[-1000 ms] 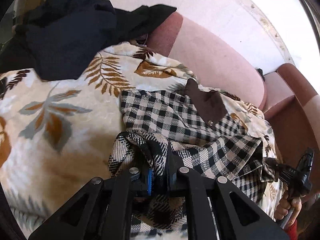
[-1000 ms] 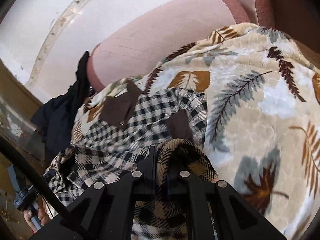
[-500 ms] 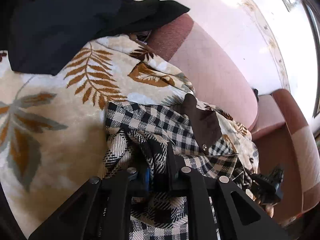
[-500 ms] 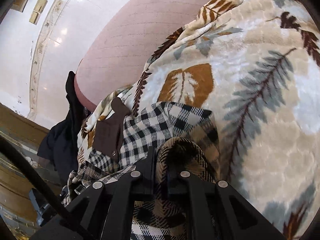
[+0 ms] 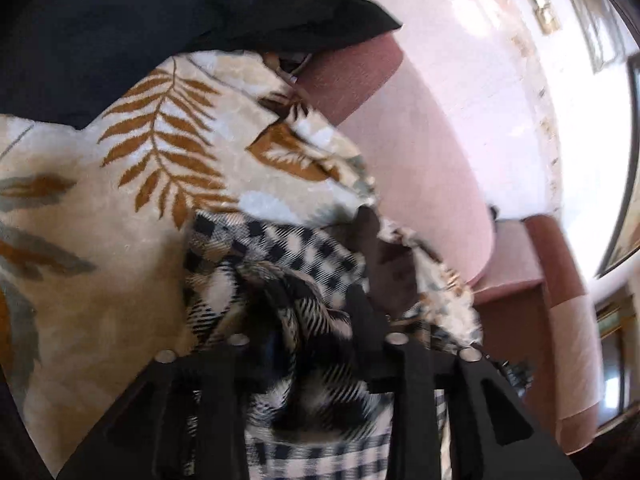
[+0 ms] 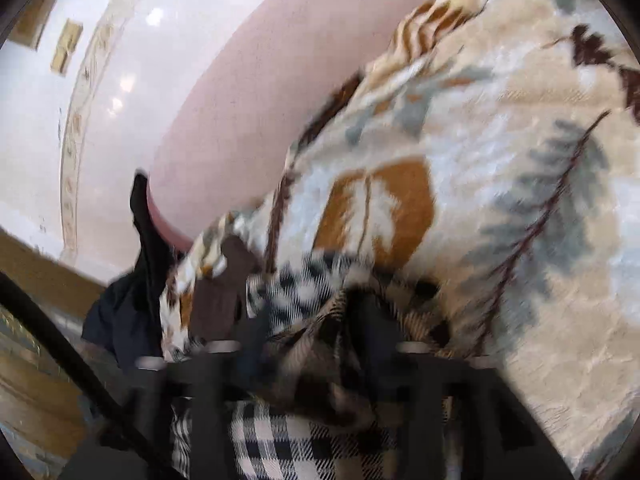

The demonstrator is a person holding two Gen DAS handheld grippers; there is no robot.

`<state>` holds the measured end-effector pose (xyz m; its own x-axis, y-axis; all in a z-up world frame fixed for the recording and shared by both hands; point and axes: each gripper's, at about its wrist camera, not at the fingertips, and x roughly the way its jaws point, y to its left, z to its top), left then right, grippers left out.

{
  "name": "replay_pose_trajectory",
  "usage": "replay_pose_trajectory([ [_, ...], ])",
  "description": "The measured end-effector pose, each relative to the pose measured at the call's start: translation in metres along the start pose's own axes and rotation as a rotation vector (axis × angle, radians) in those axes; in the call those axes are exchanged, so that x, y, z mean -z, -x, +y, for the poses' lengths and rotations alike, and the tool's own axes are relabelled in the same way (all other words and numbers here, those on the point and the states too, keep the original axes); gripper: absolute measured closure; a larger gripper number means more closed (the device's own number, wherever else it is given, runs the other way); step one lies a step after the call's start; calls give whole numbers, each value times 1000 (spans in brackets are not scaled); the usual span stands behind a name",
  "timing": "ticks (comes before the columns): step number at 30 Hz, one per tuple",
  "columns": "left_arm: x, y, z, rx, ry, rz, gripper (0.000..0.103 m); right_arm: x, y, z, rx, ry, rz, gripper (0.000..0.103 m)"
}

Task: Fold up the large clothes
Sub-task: 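Lift the hem with both grippers and fold it up toward the collar, then open both grippers and press the folded shirt flat on the blanket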

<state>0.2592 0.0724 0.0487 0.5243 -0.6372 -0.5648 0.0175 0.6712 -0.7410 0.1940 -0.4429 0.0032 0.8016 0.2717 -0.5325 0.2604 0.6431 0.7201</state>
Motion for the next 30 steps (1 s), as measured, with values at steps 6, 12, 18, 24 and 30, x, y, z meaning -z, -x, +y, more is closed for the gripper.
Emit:
replay_pose_trajectory([
  [6, -5, 41, -4, -1, 50, -180, 36, -10, 32, -2, 8, -22, -96, 28],
  [12, -8, 57, -11, -106, 9, -202, 29, 6, 26, 38, 18, 125, -62, 28],
  [18, 3, 31, -4, -178, -49, -93, 29, 44, -7, 76, -60, 320, 119, 28],
  [24, 28, -11, -13, -358, -251, 4, 29, 61, -45, 53, 43, 355, 220, 36],
  [30, 29, -26, 20, -532, -217, 8, 29, 40, -38, 12, 448, 329, 77, 32],
])
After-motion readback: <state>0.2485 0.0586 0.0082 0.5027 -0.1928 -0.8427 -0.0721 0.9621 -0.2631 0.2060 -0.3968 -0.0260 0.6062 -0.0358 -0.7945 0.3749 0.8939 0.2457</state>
